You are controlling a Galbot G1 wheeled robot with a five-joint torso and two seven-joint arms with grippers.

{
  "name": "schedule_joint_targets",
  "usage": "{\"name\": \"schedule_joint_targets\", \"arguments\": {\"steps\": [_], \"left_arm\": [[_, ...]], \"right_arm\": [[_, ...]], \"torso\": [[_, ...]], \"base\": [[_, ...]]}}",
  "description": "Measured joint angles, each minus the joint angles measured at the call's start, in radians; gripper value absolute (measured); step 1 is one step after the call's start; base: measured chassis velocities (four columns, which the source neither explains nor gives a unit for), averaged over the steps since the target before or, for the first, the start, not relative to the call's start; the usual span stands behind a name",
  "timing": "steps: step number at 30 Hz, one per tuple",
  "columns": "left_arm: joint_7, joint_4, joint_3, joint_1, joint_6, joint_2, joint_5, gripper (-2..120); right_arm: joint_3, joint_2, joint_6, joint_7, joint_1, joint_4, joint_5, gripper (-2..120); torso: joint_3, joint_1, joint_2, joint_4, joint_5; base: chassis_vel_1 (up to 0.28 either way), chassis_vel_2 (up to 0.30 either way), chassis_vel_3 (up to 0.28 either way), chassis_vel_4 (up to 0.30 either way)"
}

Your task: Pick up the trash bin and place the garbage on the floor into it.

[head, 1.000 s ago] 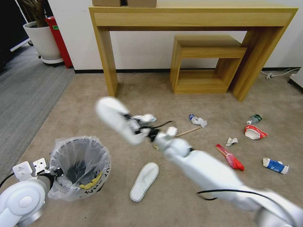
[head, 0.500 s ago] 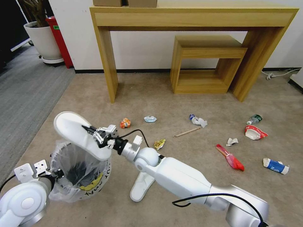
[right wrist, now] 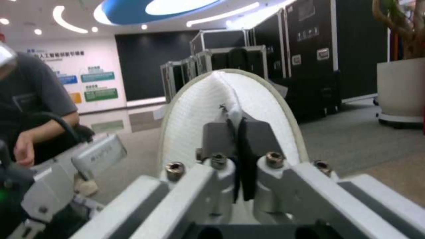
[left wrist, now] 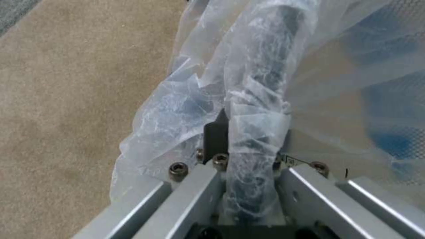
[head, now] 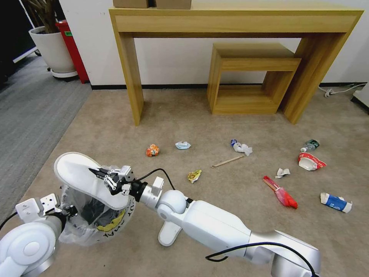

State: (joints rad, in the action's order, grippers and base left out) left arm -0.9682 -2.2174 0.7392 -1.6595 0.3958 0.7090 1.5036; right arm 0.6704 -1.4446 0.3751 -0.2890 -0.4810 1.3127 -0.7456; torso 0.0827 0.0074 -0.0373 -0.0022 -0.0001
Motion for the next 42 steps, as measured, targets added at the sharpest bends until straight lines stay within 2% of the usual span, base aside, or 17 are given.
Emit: {"name": "schedule_joint_targets", "arguments": {"steps": [2, 4, 6, 8, 9, 11, 14, 15, 17, 18, 19, 26, 33, 34, 35, 38, 42], "left_arm": [[0.000, -0.004, 0.000, -0.003, 0.000, 0.000, -0.003, 0], [0.000, -0.006, 0.000, -0.004, 0.000, 0.000, -0.004, 0], [-0.001, -0.010, 0.001, -0.007, 0.002, 0.000, -0.005, 0], [-0.001, -0.010, 0.002, -0.008, 0.002, 0.000, -0.006, 0], [-0.001, -0.012, 0.003, -0.011, 0.002, -0.001, -0.008, 0], [-0.001, -0.012, 0.003, -0.013, 0.002, -0.001, -0.009, 0], [-0.001, -0.013, 0.003, -0.015, 0.002, -0.001, -0.011, 0], [-0.001, -0.013, 0.003, -0.015, 0.002, -0.001, -0.011, 0], [-0.001, -0.013, 0.003, -0.012, 0.002, -0.002, -0.011, 0], [-0.001, -0.013, 0.004, -0.011, 0.002, -0.003, -0.009, 0], [-0.001, -0.013, 0.004, -0.011, 0.002, -0.003, -0.009, 0], [-0.002, -0.009, 0.005, -0.008, -0.001, -0.008, -0.005, 0], [-0.004, 0.000, 0.013, -0.003, -0.003, -0.021, 0.015, 0], [-0.008, 0.008, 0.014, 0.005, -0.007, -0.023, 0.026, 0], [-0.008, 0.008, 0.014, 0.005, -0.007, -0.023, 0.026, 0], [-0.016, 0.021, 0.013, 0.018, -0.014, -0.022, 0.051, 0], [-0.019, 0.029, 0.008, 0.017, -0.014, -0.022, 0.054, 0]], "right_arm": [[0.001, 0.001, -0.009, 0.001, 0.000, -0.001, 0.012, 14], [0.002, 0.001, -0.011, 0.004, -0.001, -0.001, 0.014, 17], [0.008, 0.001, -0.016, 0.019, -0.003, -0.001, 0.015, 28], [0.010, 0.001, -0.016, 0.024, -0.003, -0.001, 0.015, 32], [0.011, 0.001, -0.018, 0.030, -0.003, 0.000, 0.015, 39], [0.011, 0.001, -0.018, 0.033, -0.003, 0.000, 0.015, 40], [0.009, 0.003, -0.025, 0.047, 0.001, 0.012, 0.010, 59], [0.009, 0.003, -0.025, 0.047, 0.001, 0.012, 0.010, 59], [0.006, 0.009, -0.038, 0.083, 0.006, 0.034, 0.005, 67], [0.000, 0.013, -0.046, 0.100, 0.010, 0.044, -0.001, 73], [0.000, 0.013, -0.046, 0.100, 0.010, 0.044, -0.001, 73], [-0.062, 0.046, -0.064, 0.134, 0.023, 0.084, -0.073, 99], [-0.091, 0.066, -0.064, 0.144, 0.012, 0.088, -0.077, 100], [-0.108, 0.070, -0.071, 0.193, 0.013, 0.091, -0.068, 100], [-0.108, 0.070, -0.071, 0.193, 0.013, 0.091, -0.068, 100], [-0.173, 0.092, -0.148, 0.376, 0.026, 0.107, -0.082, 100], [-0.212, 0.124, -0.166, 0.420, 0.031, 0.109, -0.114, 100]], "torso": [[0.000, 0.000, 0.000, 0.0000, 0.0000], [0.000, 0.000, 0.000, 0.0000, 0.0000], [0.000, 0.000, 0.000, 0.0000, 0.0000], [0.000, 0.000, 0.000, -0.0001, 0.0000], [0.000, 0.000, 0.000, 0.0000, 0.0001], [0.000, 0.000, 0.000, -0.0001, 0.0001], [0.000, 0.000, 0.000, 0.0000, 0.0001], [0.000, 0.000, 0.000, 0.0000, 0.0001], [0.000, 0.000, 0.000, 0.0000, 0.0001], [0.000, 0.000, 0.000, 0.0000, 0.0001], [0.000, 0.000, 0.000, 0.0000, 0.0001], [0.000, 0.000, 0.000, -0.0001, 0.0002], [0.000, 0.000, 0.000, -0.0001, 0.0002], [0.000, 0.000, 0.000, 0.0001, 0.0002], [0.000, 0.000, 0.000, 0.0001, 0.0002], [0.000, 0.000, 0.000, 0.0000, 0.0002], [0.000, 0.000, 0.000, -0.0002, 0.0002]], "base": [[0.000, 0.000, 0.000, 0.000], [0.000, 0.000, 0.000, 0.000], [0.000, 0.000, 0.000, 0.000], [0.000, 0.000, 0.000, 0.000], [0.000, 0.000, 0.000, 0.000], [0.000, 0.000, 0.000, 0.000], [0.000, 0.000, 0.000, 0.000], [0.000, 0.000, 0.000, 0.000], [0.000, 0.000, 0.000, 0.000], [0.000, 0.000, 0.000, 0.000], [0.000, 0.000, 0.000, 0.000], [0.000, 0.000, 0.000, 0.000], [0.000, 0.000, 0.000, 0.000], [0.000, 0.000, 0.000, 0.000], [0.000, 0.000, 0.000, 0.000], [0.000, 0.000, 0.000, 0.000], [0.000, 0.000, 0.000, 0.000]]}}
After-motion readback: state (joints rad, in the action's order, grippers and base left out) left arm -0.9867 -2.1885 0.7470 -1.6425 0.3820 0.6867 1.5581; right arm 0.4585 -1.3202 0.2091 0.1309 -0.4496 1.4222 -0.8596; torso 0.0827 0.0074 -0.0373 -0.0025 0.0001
